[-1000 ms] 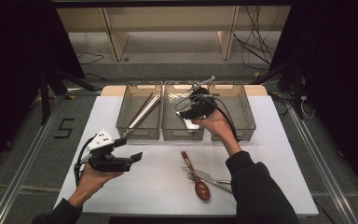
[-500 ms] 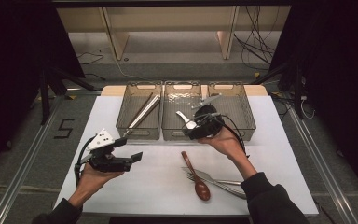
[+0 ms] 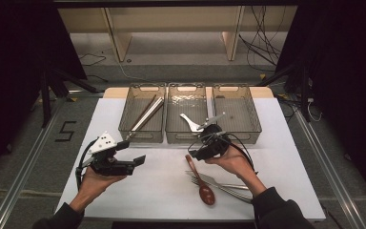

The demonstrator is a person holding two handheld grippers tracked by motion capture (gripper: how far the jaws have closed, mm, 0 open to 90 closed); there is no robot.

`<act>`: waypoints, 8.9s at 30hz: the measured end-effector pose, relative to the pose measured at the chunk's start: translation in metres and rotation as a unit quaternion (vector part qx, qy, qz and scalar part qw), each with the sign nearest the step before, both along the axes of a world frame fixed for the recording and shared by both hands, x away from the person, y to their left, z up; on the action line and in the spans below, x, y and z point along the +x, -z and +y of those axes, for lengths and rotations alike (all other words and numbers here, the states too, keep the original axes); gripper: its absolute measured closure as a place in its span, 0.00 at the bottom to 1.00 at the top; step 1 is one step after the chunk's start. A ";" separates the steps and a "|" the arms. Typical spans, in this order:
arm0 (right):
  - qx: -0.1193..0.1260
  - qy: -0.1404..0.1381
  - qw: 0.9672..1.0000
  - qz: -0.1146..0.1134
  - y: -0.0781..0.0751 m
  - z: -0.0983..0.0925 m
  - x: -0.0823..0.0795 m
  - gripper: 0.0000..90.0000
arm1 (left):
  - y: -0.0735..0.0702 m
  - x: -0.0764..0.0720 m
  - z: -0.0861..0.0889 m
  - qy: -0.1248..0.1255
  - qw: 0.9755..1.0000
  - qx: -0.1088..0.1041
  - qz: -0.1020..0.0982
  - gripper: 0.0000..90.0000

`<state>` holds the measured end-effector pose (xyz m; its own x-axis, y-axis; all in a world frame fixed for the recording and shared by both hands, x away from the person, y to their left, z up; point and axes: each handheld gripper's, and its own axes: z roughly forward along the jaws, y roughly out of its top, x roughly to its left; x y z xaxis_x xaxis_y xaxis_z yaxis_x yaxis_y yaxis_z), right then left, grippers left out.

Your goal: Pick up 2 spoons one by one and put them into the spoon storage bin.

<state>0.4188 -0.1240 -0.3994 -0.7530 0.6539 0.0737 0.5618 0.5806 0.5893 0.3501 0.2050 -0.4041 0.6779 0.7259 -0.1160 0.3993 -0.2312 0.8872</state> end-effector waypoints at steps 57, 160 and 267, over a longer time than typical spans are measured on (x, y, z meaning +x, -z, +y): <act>-0.076 -0.006 0.993 0.094 0.065 0.030 0.006 0.85 | 0.001 0.000 -0.002 0.005 1.000 0.012 -0.001 0.18; 0.042 0.090 0.993 -0.056 -0.058 0.018 0.107 0.94 | 0.000 -0.001 -0.001 0.007 1.000 0.001 -0.006 0.17; 0.054 0.036 0.996 -0.067 -0.058 -0.011 0.050 0.38 | 0.000 -0.001 -0.004 0.014 1.000 0.001 -0.007 0.17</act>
